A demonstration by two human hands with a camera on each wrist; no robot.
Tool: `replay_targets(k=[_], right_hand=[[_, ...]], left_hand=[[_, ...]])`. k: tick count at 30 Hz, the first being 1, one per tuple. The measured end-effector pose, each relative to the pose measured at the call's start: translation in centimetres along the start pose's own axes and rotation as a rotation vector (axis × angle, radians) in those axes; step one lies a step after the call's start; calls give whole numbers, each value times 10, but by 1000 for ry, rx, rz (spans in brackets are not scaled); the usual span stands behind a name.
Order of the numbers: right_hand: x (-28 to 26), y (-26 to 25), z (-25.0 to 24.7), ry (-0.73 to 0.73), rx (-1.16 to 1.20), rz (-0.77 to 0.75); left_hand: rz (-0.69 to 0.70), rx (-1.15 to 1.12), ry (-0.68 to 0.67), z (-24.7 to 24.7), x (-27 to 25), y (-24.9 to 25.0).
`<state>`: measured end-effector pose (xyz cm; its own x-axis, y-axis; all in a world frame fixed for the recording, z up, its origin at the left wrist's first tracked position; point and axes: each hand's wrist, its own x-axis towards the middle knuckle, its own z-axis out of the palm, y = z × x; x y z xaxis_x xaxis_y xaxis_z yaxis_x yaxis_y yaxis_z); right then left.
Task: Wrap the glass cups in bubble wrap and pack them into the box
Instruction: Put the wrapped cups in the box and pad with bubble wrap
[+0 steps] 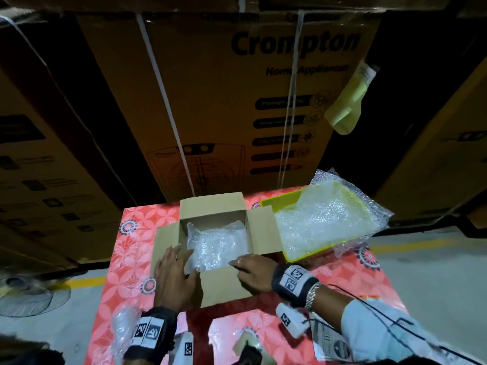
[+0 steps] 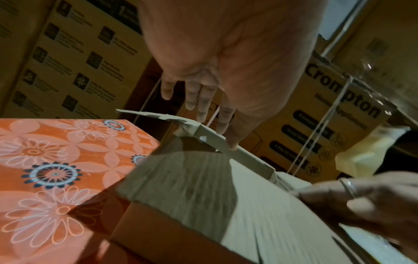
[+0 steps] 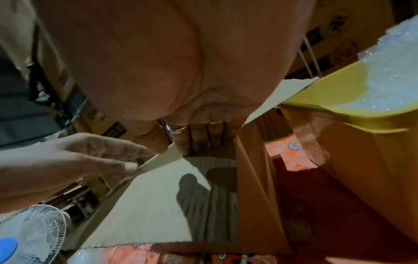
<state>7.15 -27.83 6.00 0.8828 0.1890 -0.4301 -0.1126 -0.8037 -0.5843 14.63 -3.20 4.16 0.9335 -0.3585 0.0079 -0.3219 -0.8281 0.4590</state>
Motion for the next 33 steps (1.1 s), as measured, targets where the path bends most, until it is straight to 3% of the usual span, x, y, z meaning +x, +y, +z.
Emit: replay_targets(k=[4,8,14,20,23,28,30,33], right_hand=[[-21,15,-13,102,240,-30],[-69,65,-47,347,494,-42],[-137,172,-121,691,547,96],[-138,288,-183,999,468,343],[-125,322,-202,972,386,404],[-102,354,-217,680,307,494],[-94,359,-220,676,290,511],[-91,349,-232,796,249,545]], left_hand=[[38,16,6,11,6,26],[57,-21,19,16,11,65],[255,-173,52,39,13,162],[357,-235,13,69,27,245],[350,-225,19,81,34,269],[305,-191,8,90,37,284],[288,-171,0,91,37,284],[285,-151,-1,92,37,283]])
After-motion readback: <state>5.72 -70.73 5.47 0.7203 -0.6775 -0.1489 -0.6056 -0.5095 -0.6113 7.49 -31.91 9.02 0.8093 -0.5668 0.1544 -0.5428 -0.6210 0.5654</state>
